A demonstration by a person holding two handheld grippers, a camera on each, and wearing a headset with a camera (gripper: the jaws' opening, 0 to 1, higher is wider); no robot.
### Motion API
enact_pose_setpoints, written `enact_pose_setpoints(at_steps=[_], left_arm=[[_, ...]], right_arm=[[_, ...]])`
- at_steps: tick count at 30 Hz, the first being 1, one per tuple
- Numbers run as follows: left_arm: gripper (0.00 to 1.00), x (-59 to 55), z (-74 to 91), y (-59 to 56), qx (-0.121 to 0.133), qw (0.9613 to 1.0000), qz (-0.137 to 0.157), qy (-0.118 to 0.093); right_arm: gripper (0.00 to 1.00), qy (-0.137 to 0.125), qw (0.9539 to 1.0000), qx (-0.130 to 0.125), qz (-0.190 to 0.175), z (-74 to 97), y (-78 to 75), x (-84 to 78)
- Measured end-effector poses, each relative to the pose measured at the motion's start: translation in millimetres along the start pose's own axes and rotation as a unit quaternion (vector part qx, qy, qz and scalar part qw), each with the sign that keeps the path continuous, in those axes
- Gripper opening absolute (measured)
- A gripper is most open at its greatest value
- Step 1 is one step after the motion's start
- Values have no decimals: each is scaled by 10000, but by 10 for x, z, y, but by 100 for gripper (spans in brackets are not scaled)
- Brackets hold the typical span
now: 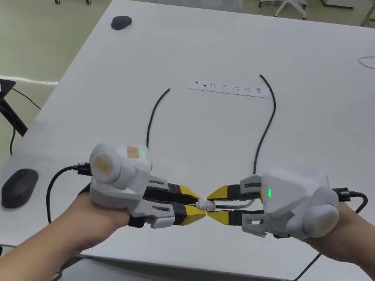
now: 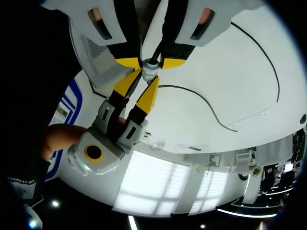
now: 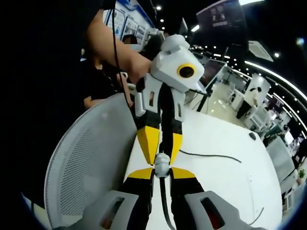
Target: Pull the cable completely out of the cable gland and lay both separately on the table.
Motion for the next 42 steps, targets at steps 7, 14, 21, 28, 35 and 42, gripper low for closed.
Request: enact_pose_setpoints(at_steps=[7,14,21,28,35,42], left_arm=[[15,13,-4,-18,-57,10000,-53,-14],[15,9,5,-20,-72,9998,-195,20],[15,28,-10,-61,-140,9984,-541,78],[15,66,-24,-55,-177,9975,-683,62],[15,79,-20,-40,-179,9973,-702,70],[15,83,-27,-15,-183,9973,-710,94]], right_arm=[[9,-21,9990,53,-439,-7,-35,-29],[23,-184,9803,200,-1956,85,-125,-142],[20,-928,9293,653,-3515,128,-292,-236],[16,-1096,9124,933,-3831,75,-285,-240],[12,-1110,9028,1094,-4008,51,-235,-265],[9,-1179,8996,1132,-4050,44,-240,-275]])
Point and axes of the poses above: the centre of the closed fingertips' face, and the gripper's own axes: z roughly backward along the fingers, y roughly to its left, x roughly out of its top, the point moved 9 cm from there along z, roughly backward along the fingers, and after that the axes turned 11 degrees about -y, right-handed, at the moved point
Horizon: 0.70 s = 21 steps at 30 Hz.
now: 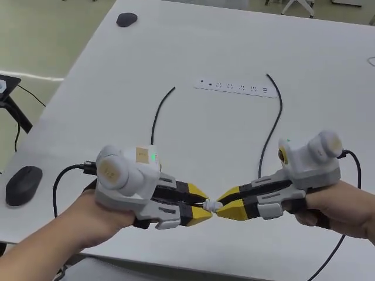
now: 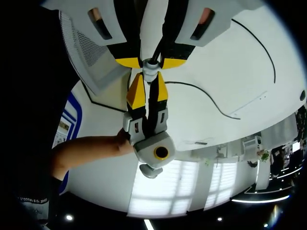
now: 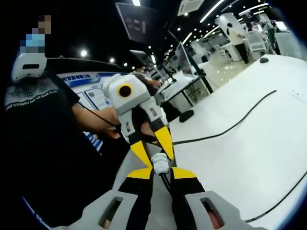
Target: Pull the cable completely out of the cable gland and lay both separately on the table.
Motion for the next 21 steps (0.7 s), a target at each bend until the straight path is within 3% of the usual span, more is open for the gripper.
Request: enact_pose_setpoints(at_steps=[6,10,11,12,14,15,16,18,19,21], left_arm=[[15,-14,-3,12,-13,10000,36,36],[15,-31,-1,26,8,9998,158,74],[15,-33,-1,28,13,9998,162,79],[15,-41,1,34,25,9997,202,95],[15,-49,9,39,19,9996,267,104],[15,-53,16,44,29,9996,266,104],[15,-55,23,44,21,9995,293,110],[15,-54,32,39,13,9993,353,88],[15,-56,33,37,22,9993,378,76],[15,-59,31,26,5,9989,463,44]], right_arm=[[8,-2,9995,5,322,-2,-19,-12],[8,112,9961,-117,864,-24,23,-13],[8,176,9926,-136,1196,-32,32,-2],[7,253,9858,-154,1655,-47,63,5],[7,368,9746,-226,2197,-48,74,-8],[7,397,9669,-330,2500,-61,93,-12],[7,415,9643,-353,2593,-67,105,-17],[7,516,9470,-494,3133,-73,166,-30],[7,563,9412,-556,3284,-75,187,-33],[7,718,9249,-655,3677,-81,234,-47]])
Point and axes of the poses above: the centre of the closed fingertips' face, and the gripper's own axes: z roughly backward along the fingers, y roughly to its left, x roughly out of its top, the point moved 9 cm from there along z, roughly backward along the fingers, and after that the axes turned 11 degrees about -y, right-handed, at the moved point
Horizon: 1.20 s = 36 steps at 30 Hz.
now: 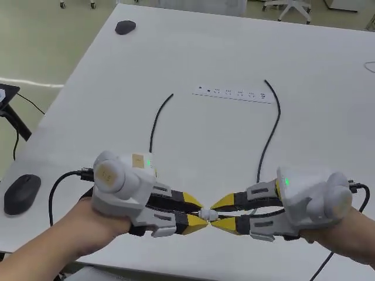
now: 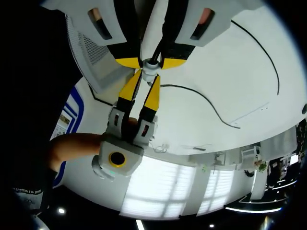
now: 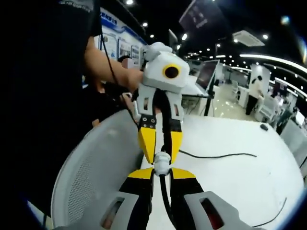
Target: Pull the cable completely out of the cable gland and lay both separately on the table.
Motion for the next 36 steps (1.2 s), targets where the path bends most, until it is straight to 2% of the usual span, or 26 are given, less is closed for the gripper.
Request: enact_pose_setpoints(at_steps=[1,5,6,12,13,14,16,23,25,26,28,29,30,31,33,35,36], left_arm=[[15,-3,-3,-2,14,10000,31,-35],[15,-5,16,-1,60,9997,177,-183],[15,0,27,-1,69,9994,259,-211],[15,13,40,-29,91,9995,217,-187],[15,12,40,-29,96,9996,200,-181],[15,11,40,-37,79,9997,165,-163],[15,11,37,-60,66,9998,86,-176],[15,31,21,-110,79,9997,-57,-225],[15,35,19,-113,86,9997,-107,-222],[15,46,20,-115,86,9996,-146,-239],[15,70,20,-117,103,9993,-250,-269],[15,82,21,-119,116,9991,-287,-280],[15,114,22,-113,176,9984,-412,-350],[15,129,24,-117,169,9984,-409,-365],[15,173,25,-117,189,9980,-449,-395],[15,200,25,-114,215,9978,-487,-399],[15,214,27,-106,235,9977,-492,-408]], right_arm=[[7,98,9996,-71,265,0,16,15],[7,282,9964,-239,768,-14,58,67],[7,280,9962,-249,790,-20,74,76],[8,323,9950,-336,882,-32,89,94],[8,327,9954,-384,812,-29,91,93],[8,301,9971,-408,576,-27,106,90],[8,281,9966,-415,649,-18,105,93],[11,227,9977,-608,196,68,92,77],[14,140,9974,-701,91,96,80,92],[15,13,9971,-758,-81,112,80,103],[17,-49,9943,-963,-457,156,71,105],[19,6,9928,-1054,-567,174,65,99],[20,-58,9914,-1153,-620,198,62,104],[19,-105,9894,-1307,-627,227,54,110],[18,-315,9830,-1556,-926,272,57,130],[19,-298,9800,-1725,-945,299,60,128],[20,-176,9808,-1745,-859,302,79,119]])
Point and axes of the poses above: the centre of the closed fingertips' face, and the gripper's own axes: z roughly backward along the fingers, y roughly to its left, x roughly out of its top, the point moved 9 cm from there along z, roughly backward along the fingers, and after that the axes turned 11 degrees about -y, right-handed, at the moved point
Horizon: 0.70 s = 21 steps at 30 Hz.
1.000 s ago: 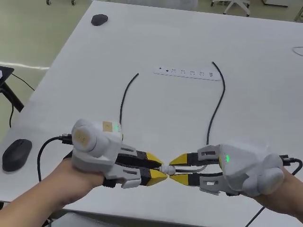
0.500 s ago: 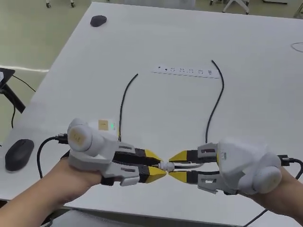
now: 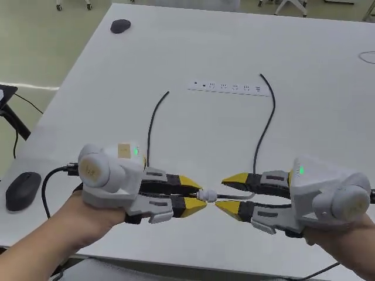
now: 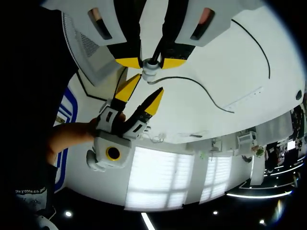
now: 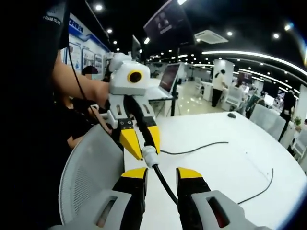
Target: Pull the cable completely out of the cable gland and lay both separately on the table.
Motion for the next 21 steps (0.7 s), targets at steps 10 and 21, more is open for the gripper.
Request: enact_pose_setpoints(at_steps=[10,21], left_arm=[[15,70,-7,32,26,10000,16,32],[15,83,-27,42,108,9999,-73,57]], right_arm=[[10,330,9963,-591,536,-13,51,-32],[4,304,9908,-922,938,-108,133,34]])
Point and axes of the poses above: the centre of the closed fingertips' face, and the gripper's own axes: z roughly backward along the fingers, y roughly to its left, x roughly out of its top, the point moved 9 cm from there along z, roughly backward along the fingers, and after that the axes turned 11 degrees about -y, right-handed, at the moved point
